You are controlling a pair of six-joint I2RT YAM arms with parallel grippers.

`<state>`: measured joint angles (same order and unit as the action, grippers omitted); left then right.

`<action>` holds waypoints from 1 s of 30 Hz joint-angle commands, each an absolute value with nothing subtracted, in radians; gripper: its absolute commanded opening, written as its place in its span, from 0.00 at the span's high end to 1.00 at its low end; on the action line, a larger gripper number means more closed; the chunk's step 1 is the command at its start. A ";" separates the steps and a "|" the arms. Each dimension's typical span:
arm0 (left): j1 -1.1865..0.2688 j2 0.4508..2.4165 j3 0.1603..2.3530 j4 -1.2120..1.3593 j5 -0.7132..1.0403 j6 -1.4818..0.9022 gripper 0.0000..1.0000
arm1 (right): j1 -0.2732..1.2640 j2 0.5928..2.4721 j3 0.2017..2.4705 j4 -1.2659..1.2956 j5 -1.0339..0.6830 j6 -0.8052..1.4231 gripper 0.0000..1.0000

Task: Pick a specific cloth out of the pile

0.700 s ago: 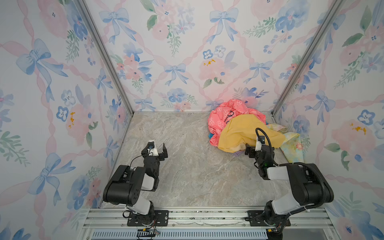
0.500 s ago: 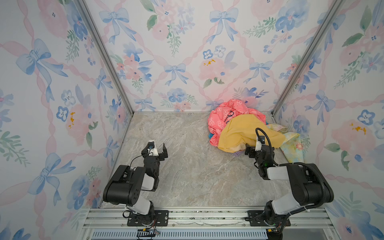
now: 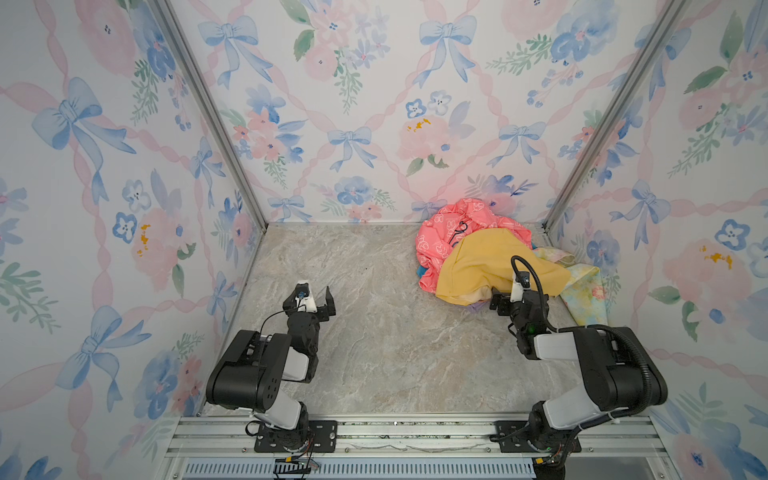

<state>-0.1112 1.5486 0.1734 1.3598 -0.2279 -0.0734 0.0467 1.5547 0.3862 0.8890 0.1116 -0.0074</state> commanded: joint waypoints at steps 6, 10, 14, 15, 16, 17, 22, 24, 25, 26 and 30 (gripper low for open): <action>-0.130 1.558 0.189 1.360 -0.273 -0.056 0.02 | 0.057 1.546 0.399 0.893 0.130 -0.002 0.03; -0.130 1.558 0.190 1.360 -0.276 -0.056 0.02 | 0.061 1.546 0.395 0.897 0.142 -0.006 0.03; -0.130 1.557 0.188 1.359 -0.275 -0.055 0.02 | 0.069 1.548 0.387 0.916 0.204 0.006 0.03; -0.129 1.557 0.187 1.359 -0.276 -0.056 0.02 | 0.074 1.548 0.384 0.919 0.213 0.004 0.03; -0.128 1.557 0.186 1.360 -0.271 -0.057 0.02 | 0.079 1.548 0.382 0.925 0.226 0.002 0.03; -0.125 1.556 0.186 1.360 -0.267 -0.058 0.02 | 0.084 1.549 0.379 0.929 0.235 0.000 0.03; -0.117 1.549 0.178 1.367 -0.258 -0.069 0.02 | 0.091 1.548 0.369 0.950 0.256 -0.002 0.03; -0.115 1.547 0.172 1.374 -0.252 -0.070 0.02 | 0.093 1.548 0.361 0.965 0.263 -0.002 0.03; -0.117 1.546 0.170 1.377 -0.251 -0.069 0.02 | 0.094 1.548 0.354 0.979 0.266 -0.002 0.03; -0.116 1.544 0.167 1.379 -0.249 -0.069 0.02 | 0.095 1.548 0.346 0.994 0.265 -0.002 0.03; -0.125 1.522 0.152 1.387 -0.258 -0.065 0.02 | 0.096 1.546 0.311 1.058 0.270 -0.004 0.03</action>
<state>-0.1238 1.5471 0.1703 1.3643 -0.2623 -0.0708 0.0872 1.5547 0.3355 0.9817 0.2478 -0.0078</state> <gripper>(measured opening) 0.978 0.969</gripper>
